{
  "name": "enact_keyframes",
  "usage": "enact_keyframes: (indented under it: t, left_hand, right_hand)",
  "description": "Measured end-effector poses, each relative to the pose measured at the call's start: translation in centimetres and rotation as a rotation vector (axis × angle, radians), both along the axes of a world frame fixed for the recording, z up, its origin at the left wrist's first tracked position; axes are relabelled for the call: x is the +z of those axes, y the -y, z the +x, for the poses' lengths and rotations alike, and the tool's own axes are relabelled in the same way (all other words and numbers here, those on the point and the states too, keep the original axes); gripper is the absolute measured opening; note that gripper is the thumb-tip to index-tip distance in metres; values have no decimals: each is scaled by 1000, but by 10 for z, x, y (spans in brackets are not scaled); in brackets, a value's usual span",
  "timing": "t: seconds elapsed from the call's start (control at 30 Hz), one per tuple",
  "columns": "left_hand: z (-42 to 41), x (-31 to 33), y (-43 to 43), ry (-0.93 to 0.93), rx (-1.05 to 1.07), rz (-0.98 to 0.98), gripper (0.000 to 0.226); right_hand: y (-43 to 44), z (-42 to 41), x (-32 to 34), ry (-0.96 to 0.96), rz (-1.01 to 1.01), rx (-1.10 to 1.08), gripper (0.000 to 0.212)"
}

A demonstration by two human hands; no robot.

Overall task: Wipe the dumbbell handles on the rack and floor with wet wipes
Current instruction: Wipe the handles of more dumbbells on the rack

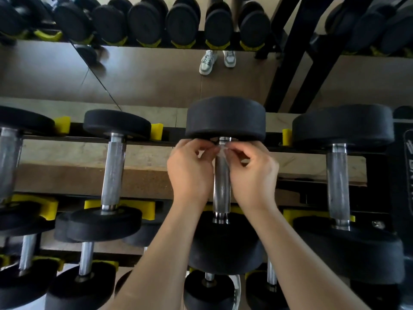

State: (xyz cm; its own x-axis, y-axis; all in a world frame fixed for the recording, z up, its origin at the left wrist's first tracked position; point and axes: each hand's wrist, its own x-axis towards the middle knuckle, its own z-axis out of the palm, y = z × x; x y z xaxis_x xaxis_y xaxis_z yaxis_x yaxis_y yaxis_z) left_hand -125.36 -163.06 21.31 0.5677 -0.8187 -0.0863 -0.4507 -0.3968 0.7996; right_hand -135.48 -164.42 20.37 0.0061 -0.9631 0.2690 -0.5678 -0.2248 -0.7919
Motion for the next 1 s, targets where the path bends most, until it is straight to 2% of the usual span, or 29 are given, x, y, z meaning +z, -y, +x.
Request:
enact_keyframes:
  t: [0.13, 0.27, 0.37, 0.47, 0.53, 0.6, 0.67, 0.7, 0.77, 0.9, 0.93, 1.0]
  left_hand:
    - [1, 2, -9, 37, -50, 103, 14]
    - [-5, 19, -7, -7, -166, 84, 20]
    - [-5, 18, -6, -29, -108, 60, 11]
    - [-2, 12, -15, 39, -65, 64, 18]
    - [0, 13, -31, 108, -157, 162, 16]
    - [1, 15, -46, 160, -304, 361, 14]
    - [5, 16, -54, 154, -403, 496, 15]
    - [7, 17, -54, 145, -427, 488, 16]
    - [8, 15, -48, 87, -378, 336, 17]
    - [-2, 9, -26, -219, 32, 59, 15]
    - [-4, 7, -23, -251, 65, 56, 14]
    - [-3, 8, -29, -190, -47, 155, 11]
  right_hand:
    - [-5, -4, 3, -59, 122, 99, 20]
    - [-3, -15, 11, -36, 219, 230, 38]
    - [-17, -26, 13, 48, 319, 231, 45]
    - [-44, -38, 9, 97, 355, 201, 43]
    - [-63, -43, 2, 88, 364, 184, 36]
    - [-79, -44, -6, 70, 328, 160, 25]
    - [-87, -42, -13, 73, 267, 106, 23]
    - [-88, -41, -15, 79, 254, 80, 24]
    - [-87, -40, -15, 86, 239, 48, 26]
    - [-88, -40, -14, 112, 280, 42, 24]
    - [-88, -41, -14, 123, 302, 41, 24]
    - [-87, -41, -13, 151, 337, 44, 24]
